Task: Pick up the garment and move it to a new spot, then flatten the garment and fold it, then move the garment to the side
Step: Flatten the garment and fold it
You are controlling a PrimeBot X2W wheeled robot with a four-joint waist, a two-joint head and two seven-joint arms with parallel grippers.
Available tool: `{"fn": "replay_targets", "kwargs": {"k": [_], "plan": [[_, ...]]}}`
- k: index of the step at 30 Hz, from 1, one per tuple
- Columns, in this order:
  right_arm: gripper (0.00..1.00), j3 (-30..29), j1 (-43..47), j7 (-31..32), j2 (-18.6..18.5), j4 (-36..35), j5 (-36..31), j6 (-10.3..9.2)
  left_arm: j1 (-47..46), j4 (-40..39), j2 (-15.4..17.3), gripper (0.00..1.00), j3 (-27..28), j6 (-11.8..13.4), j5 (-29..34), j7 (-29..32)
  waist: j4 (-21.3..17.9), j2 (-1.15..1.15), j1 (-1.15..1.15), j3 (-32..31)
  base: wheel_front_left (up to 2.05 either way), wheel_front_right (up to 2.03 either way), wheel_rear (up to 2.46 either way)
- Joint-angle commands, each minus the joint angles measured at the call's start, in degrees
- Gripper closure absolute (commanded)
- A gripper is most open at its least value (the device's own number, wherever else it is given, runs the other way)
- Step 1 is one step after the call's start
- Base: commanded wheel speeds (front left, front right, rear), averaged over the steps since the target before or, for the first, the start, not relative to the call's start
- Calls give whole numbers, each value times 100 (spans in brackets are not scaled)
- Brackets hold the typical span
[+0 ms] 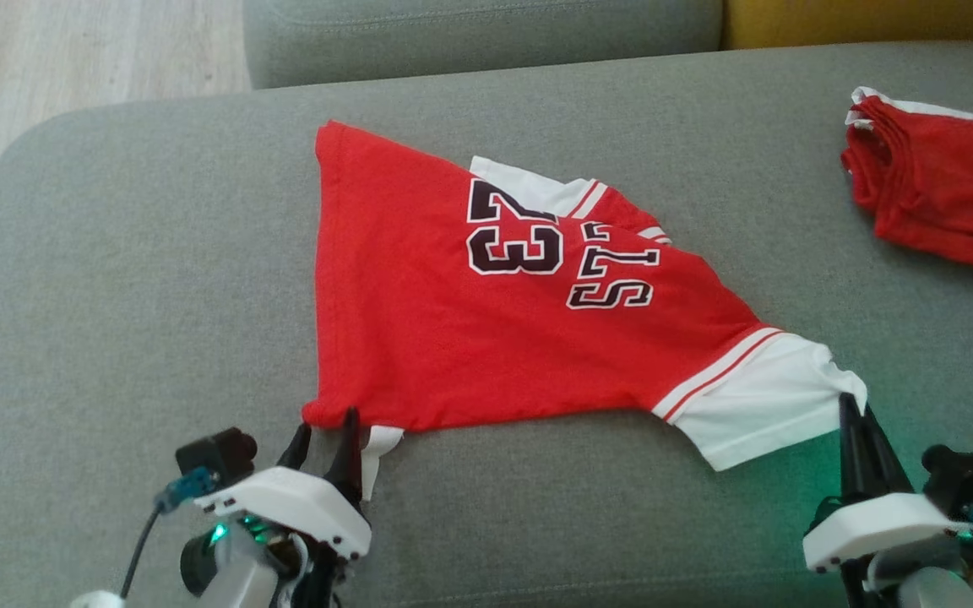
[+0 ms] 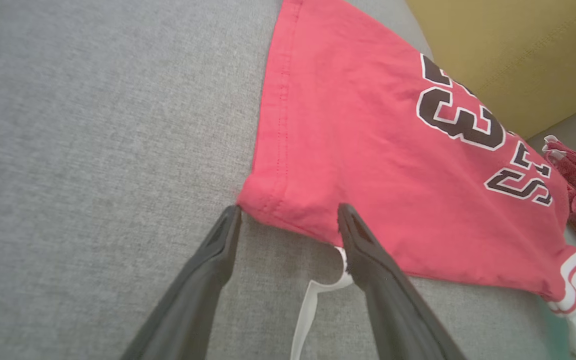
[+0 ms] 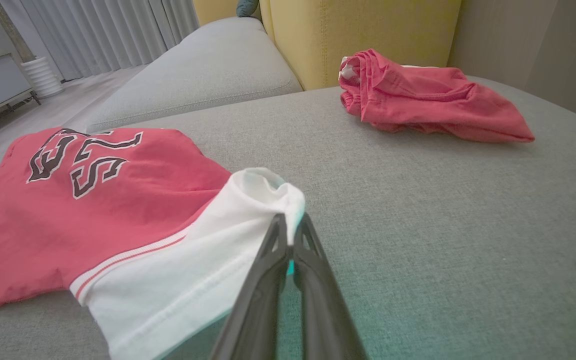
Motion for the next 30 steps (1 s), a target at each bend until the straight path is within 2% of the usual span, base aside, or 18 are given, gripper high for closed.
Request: {"fn": "replay_targets", "kwargs": {"k": [1,7,10,12,13,18,22,30], "plan": [[100,156,-127,-3,-36,-204,38,37,-336,-11,1,0,116,26,-151,15,-23,0,0,35,0,0,0],[100,223,-183,-12,-36,-238,62,37,-606,354,1,0,99,56,-369,51,-69,0,0,105,0,0,0],[100,265,-218,-20,-36,-248,76,37,-731,530,1,57,82,27,-463,-17,-91,0,0,130,0,0,0],[100,276,-234,-34,-36,-259,75,37,-796,603,1,81,61,-14,-553,-109,-94,0,0,131,0,0,0],[100,285,-243,-47,-36,-270,71,37,-824,632,1,100,54,-33,-583,-186,-94,0,0,127,0,0,0],[100,336,-315,-129,-36,-476,158,37,-939,629,1,100,49,-148,-588,-539,-82,0,0,76,0,0,0],[100,341,-413,-204,-36,-880,238,37,-977,316,17,100,145,-236,-498,-708,-50,0,0,-30,0,0,0],[100,243,-532,-347,-36,-2557,522,37,-844,-1369,124,100,324,-226,-186,-784,23,0,0,-331,0,0,0]]}}
